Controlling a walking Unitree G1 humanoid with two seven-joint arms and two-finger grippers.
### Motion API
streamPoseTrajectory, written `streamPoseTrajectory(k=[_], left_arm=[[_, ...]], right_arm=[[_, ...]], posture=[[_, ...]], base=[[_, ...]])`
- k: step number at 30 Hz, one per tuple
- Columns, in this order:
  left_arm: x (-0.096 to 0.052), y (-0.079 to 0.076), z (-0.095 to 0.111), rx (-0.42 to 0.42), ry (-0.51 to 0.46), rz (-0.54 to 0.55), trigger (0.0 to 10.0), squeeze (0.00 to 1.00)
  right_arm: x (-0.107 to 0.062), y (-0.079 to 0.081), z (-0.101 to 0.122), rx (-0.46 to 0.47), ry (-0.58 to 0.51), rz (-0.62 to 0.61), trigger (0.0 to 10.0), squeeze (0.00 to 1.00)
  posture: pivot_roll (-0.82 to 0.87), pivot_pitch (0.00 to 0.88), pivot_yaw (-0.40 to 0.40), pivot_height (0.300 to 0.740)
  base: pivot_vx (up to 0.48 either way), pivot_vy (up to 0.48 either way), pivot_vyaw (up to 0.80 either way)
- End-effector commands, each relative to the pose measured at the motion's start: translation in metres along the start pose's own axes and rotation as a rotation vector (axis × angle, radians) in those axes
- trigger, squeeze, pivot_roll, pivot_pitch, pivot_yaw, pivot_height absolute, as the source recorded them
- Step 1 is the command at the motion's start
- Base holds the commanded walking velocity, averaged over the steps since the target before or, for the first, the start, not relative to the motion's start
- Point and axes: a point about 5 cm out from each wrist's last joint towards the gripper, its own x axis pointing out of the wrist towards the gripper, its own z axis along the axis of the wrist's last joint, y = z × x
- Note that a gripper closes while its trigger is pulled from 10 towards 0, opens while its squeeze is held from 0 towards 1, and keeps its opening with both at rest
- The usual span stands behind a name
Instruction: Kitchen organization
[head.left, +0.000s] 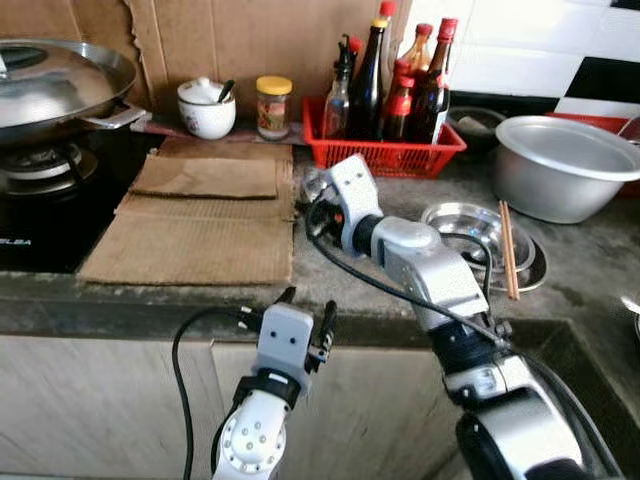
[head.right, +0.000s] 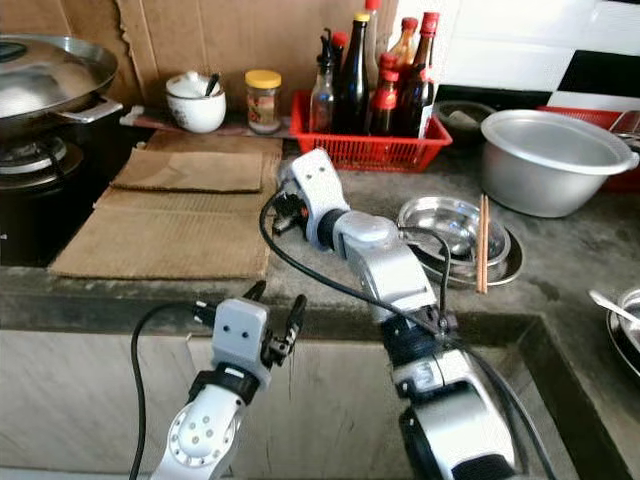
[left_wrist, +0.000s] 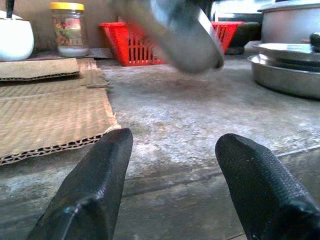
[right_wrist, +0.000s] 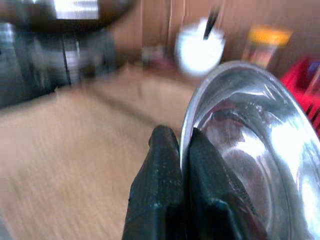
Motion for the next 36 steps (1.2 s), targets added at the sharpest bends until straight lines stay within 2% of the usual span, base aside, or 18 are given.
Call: streamPoseTrajectory(k=[1, 4, 8, 9, 10, 13, 16, 17, 20, 28, 36], left_arm=[[0.001, -0.002, 0.0, -0.004, 0.001, -0.008, 10.0, 0.0], [0.001, -0.001, -0.001, 0.0, 0.003, -0.007, 10.0, 0.0], [0.002, 0.002, 0.0, 0.006, -0.001, -0.005, 10.0, 0.0], [0.002, 0.002, 0.0, 0.006, -0.001, -0.005, 10.0, 0.0], [0.003, 0.002, 0.0, 0.008, -0.003, -0.007, 10.0, 0.0], [0.003, 0.003, 0.0, 0.013, -0.005, -0.008, 10.0, 0.0], [0.004, 0.002, 0.0, 0.017, -0.009, -0.013, 10.0, 0.0], [0.005, 0.003, 0.0, 0.02, -0.011, -0.016, 10.0, 0.0], [0.005, 0.004, 0.001, 0.022, -0.013, -0.019, 10.0, 0.0], [0.004, 0.004, -0.001, 0.022, -0.01, -0.028, 10.0, 0.0], [0.004, 0.004, 0.001, 0.024, -0.021, -0.038, 10.0, 0.0]], right_arm=[[-0.009, -0.003, 0.018, 0.002, -0.114, -0.034, 0.0, 0.0], [-0.015, -0.001, 0.022, 0.015, -0.164, -0.045, 0.0, 0.0], [-0.042, 0.005, 0.025, 0.007, -0.311, -0.133, 0.0, 0.0], [-0.042, 0.005, 0.025, 0.007, -0.311, -0.133, 0.0, 0.0], [-0.054, 0.008, 0.021, 0.013, -0.348, -0.163, 0.0, 0.0], [-0.059, 0.01, 0.019, 0.021, -0.364, -0.186, 0.0, 0.0], [-0.065, 0.013, 0.012, 0.048, -0.369, -0.205, 0.0, 0.0], [-0.069, 0.02, 0.006, 0.086, -0.363, -0.185, 0.0, 0.0], [-0.072, 0.025, -0.002, 0.126, -0.34, -0.169, 0.0, 0.0], [-0.088, 0.029, -0.014, 0.133, -0.308, -0.163, 0.0, 0.0], [-0.095, 0.028, -0.019, 0.131, -0.287, -0.179, 0.0, 0.0]], posture=[[0.19, 0.0, -0.107, 0.74], [0.19, 0.0, -0.102, 0.74], [0.19, 0.0, -0.089, 0.74], [0.19, 0.0, -0.089, 0.74], [0.19, 0.0, -0.081, 0.74], [0.18, 0.0, -0.075, 0.74], [0.19, 0.0, -0.075, 0.74], [0.19, 0.0, -0.07, 0.74], [0.19, 0.0, -0.07, 0.74], [0.19, 0.0, -0.063, 0.74], [0.19, 0.0, -0.053, 0.74]], base=[[0.0, 0.0, 0.0], [0.0, 0.0, 0.0], [0.0, 0.0, 0.0], [0.0, 0.0, 0.0], [0.0, 0.0, 0.0], [0.0, 0.0, 0.0], [0.0, 0.0, 0.0], [0.0, 0.0, 0.0], [0.0, 0.0, 0.0], [0.0, 0.0, 0.0], [0.0, 0.0, 0.0]])
